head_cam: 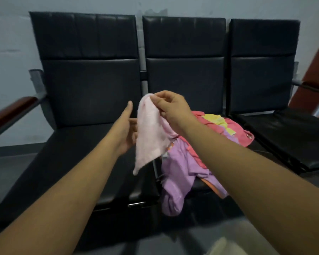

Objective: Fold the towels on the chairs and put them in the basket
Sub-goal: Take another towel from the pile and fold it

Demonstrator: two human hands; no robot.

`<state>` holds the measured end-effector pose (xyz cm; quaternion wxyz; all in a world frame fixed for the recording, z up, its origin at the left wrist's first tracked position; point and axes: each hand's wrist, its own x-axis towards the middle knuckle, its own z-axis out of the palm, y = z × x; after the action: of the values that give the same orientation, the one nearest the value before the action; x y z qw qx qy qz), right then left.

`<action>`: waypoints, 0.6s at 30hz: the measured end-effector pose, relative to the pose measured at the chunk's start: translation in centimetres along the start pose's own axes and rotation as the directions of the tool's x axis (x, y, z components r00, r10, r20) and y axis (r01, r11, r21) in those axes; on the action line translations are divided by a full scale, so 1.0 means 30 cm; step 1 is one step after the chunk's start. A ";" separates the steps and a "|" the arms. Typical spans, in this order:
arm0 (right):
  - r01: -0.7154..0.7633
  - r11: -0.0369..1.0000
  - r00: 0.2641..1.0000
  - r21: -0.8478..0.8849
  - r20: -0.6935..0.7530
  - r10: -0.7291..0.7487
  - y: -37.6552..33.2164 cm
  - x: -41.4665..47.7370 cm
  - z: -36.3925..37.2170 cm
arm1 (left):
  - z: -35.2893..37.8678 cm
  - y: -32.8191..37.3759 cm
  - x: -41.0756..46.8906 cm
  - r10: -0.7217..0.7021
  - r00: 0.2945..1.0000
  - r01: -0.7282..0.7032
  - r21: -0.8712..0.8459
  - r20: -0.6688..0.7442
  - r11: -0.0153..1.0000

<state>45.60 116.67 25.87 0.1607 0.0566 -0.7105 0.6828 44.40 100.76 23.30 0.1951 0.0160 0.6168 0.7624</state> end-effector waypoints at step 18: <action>-0.831 0.321 0.427 0.455 0.149 0.892 0.395 -0.206 0.240 | -0.348 -0.177 -0.131 -0.240 0.970 0.239 0.382 -0.046 0.893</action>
<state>46.77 109.43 12.58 -0.2006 -0.3374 -0.4326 0.8117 46.74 90.63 16.63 0.2811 -0.0211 0.7514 0.5966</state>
